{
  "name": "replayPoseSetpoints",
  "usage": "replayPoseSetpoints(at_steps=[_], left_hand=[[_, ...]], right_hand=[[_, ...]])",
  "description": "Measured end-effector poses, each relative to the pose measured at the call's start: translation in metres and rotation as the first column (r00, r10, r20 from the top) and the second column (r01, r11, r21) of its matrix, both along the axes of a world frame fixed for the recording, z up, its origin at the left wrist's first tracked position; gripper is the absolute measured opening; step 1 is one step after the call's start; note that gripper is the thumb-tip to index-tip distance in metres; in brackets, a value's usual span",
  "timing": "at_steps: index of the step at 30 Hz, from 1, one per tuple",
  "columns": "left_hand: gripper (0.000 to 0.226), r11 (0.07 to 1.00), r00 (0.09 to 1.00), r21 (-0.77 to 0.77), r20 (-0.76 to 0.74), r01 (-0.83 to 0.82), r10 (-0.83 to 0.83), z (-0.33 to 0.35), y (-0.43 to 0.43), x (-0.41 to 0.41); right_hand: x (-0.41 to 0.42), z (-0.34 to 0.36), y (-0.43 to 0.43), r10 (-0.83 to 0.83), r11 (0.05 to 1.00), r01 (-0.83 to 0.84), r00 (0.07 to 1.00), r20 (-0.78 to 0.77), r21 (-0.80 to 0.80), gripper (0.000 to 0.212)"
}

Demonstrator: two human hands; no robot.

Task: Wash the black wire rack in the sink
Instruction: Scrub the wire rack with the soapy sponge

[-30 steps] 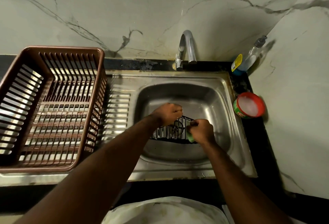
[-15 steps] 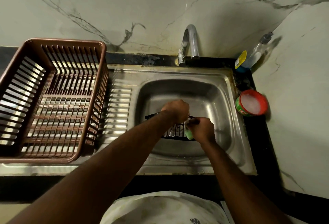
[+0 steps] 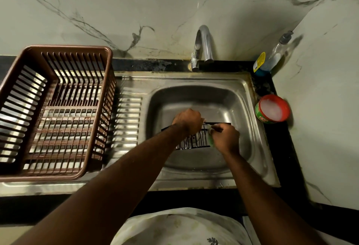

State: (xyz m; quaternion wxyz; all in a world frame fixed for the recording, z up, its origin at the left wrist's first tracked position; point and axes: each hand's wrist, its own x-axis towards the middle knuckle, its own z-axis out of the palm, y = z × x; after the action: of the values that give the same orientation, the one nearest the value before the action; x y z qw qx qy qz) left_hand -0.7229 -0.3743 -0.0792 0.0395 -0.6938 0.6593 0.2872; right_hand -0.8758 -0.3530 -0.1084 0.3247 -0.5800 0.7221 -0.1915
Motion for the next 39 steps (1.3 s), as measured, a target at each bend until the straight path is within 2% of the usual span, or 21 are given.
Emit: replayPoseSetpoints(at_steps=[6, 11, 13, 19, 23, 28, 32, 36, 39], left_hand=[[0.044, 0.99, 0.987, -0.006, -0.074, -0.141, 0.14, -0.008, 0.006, 0.0], [0.048, 0.98, 0.979, -0.024, -0.055, -0.198, 0.197, -0.011, 0.002, 0.01], [0.047, 0.983, 0.983, -0.037, -0.039, -0.181, 0.18, -0.01, 0.0, 0.011], [0.049, 0.987, 0.988, -0.048, -0.007, -0.155, 0.155, -0.003, 0.001, 0.003], [0.05, 0.976, 0.975, -0.022, -0.03, -0.219, 0.218, -0.008, 0.003, 0.006], [0.048, 0.963, 0.963, -0.02, -0.032, -0.268, 0.268, -0.013, 0.005, 0.014], [0.047, 0.976, 0.977, -0.049, 0.032, -0.211, 0.212, -0.012, 0.01, 0.015], [0.05, 0.991, 0.99, -0.095, 0.094, -0.096, 0.105, -0.007, 0.013, 0.01], [0.05, 0.99, 0.988, -0.116, 0.118, -0.085, 0.098, -0.004, 0.014, 0.007]], right_hand=[[0.005, 0.0, -0.003, 0.053, 0.998, -0.057, 0.992, -0.113, -0.035, 0.009], [-0.011, -0.003, 0.005, 0.201, 0.978, -0.188, 0.962, -0.183, 0.086, 0.007], [-0.008, -0.001, 0.002, 0.209, 0.977, -0.199, 0.957, -0.2, 0.071, 0.009], [0.019, 0.015, -0.028, 0.122, 0.988, -0.139, 0.972, -0.199, -0.072, 0.012], [0.019, 0.011, -0.023, 0.157, 0.974, -0.171, 0.983, -0.098, -0.148, 0.009], [0.008, 0.005, -0.002, 0.232, 0.965, -0.243, 0.966, -0.114, -0.098, 0.009], [0.006, 0.003, 0.001, 0.256, 0.964, -0.263, 0.958, -0.126, -0.04, 0.01], [0.021, 0.01, -0.019, 0.251, 0.96, -0.27, 0.949, -0.191, -0.075, 0.016], [0.025, 0.01, -0.024, 0.212, 0.963, -0.234, 0.964, -0.158, -0.136, 0.014]])
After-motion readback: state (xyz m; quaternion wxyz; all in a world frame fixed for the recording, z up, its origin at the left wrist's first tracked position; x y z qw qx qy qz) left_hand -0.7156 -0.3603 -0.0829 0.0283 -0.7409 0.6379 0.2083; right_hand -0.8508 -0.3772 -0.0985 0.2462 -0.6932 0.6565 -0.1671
